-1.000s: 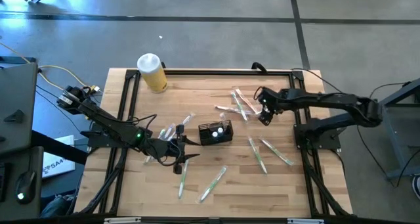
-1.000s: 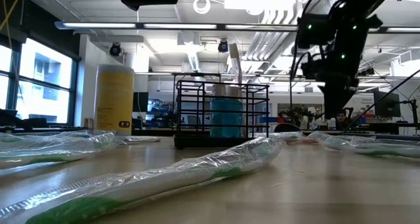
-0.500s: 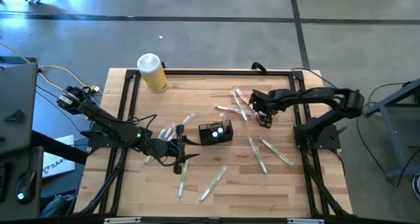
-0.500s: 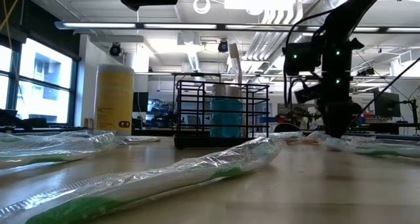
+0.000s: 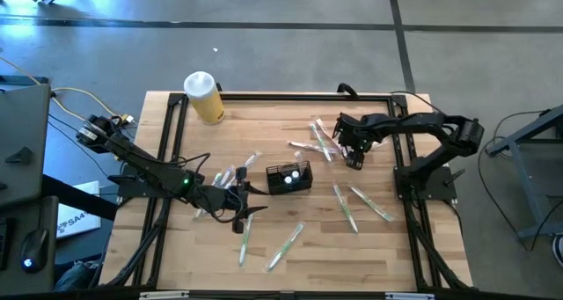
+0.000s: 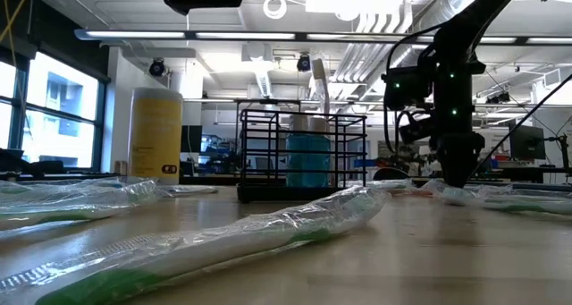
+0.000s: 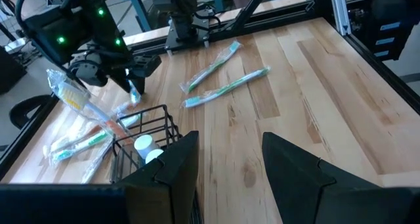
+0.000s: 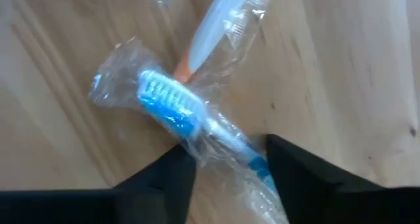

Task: Pick & Place toothbrushing station
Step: Put the blue toothbrush into the wire organizer

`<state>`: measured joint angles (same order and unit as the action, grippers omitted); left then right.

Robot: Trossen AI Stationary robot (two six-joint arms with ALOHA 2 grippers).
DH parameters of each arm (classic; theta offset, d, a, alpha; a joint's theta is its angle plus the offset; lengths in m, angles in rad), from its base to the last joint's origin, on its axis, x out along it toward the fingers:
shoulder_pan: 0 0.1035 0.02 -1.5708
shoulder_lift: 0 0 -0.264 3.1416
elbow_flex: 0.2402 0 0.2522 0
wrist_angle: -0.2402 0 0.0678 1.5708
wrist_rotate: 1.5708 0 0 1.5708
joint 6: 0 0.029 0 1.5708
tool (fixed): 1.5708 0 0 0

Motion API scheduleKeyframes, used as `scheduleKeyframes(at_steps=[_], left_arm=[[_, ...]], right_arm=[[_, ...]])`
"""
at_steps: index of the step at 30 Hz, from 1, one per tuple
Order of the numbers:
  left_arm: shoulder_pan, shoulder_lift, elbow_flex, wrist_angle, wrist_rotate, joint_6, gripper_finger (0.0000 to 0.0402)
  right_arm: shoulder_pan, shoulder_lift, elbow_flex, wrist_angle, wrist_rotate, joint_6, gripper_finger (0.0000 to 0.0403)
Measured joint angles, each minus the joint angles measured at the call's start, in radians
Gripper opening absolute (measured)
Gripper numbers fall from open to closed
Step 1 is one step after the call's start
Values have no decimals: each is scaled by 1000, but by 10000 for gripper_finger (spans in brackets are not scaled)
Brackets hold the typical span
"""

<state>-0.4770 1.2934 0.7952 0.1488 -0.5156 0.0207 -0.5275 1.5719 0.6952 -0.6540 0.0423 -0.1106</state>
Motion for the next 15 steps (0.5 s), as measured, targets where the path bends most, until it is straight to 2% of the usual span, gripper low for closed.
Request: scheduleKeyframes(at_steps=[8,12,15], left_arm=[[0,0,0,-11,0,-3,163],[0,0,0,-11,0,-4,163],[0,0,0,-11,0,-4,163]], right_arm=[[7,0,0,1,-15,-59,16],[17,0,2,-4,-3,-39,10],[48,-7,26,-70,46,13,8]])
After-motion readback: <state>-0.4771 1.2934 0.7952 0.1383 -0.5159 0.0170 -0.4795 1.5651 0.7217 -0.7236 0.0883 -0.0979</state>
